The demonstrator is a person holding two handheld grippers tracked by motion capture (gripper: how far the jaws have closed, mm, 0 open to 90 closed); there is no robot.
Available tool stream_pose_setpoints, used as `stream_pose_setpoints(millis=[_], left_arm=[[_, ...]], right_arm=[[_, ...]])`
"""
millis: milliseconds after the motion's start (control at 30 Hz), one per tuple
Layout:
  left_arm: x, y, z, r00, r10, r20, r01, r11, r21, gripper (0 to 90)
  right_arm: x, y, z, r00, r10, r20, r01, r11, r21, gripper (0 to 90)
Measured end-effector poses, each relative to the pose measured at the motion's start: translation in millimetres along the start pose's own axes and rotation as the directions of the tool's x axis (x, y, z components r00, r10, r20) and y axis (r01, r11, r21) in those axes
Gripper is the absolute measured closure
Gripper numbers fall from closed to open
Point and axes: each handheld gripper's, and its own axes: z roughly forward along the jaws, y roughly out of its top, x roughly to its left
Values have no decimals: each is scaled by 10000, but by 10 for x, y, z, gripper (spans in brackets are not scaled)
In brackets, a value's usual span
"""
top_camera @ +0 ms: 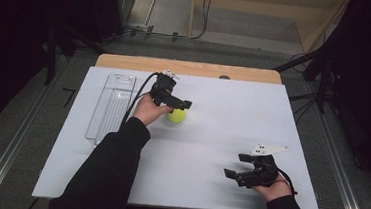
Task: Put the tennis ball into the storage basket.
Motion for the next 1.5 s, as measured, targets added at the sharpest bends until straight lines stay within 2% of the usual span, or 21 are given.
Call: stream_pose_setpoints(millis=[633, 800, 967, 1067, 1200, 1500], left_arm=[[-24, -60, 78, 9998, 110, 150, -114, 9997, 238, 0], [-30, -105, 88, 9997, 129, 191, -127, 9999, -91, 0], [-11, -173, 103, 9999, 72, 139, -70, 9999, -107, 0], [-2, -189, 114, 9999, 54, 118, -54, 10000, 29, 0], [-13, -203, 119, 9997, 161, 173, -160, 9999, -18, 0], [-10, -271, 183, 9999, 85, 138, -87, 9999, 123, 0]], right_arm=[[3, -2, -5, 10000, -33, 67, 33, 10000, -38, 115], [4, -2, -4, 10000, -55, 61, 55, 10000, -30, 115], [5, -1, -2, 10000, -41, 53, 41, 10000, -9, 115], [7, 0, 1, 10000, -38, 45, 38, 10000, 14, 115], [6, 1, 2, 10000, -34, 35, 34, 10000, 20, 115], [7, -1, 1, 10000, -47, 35, 47, 10000, 16, 115]])
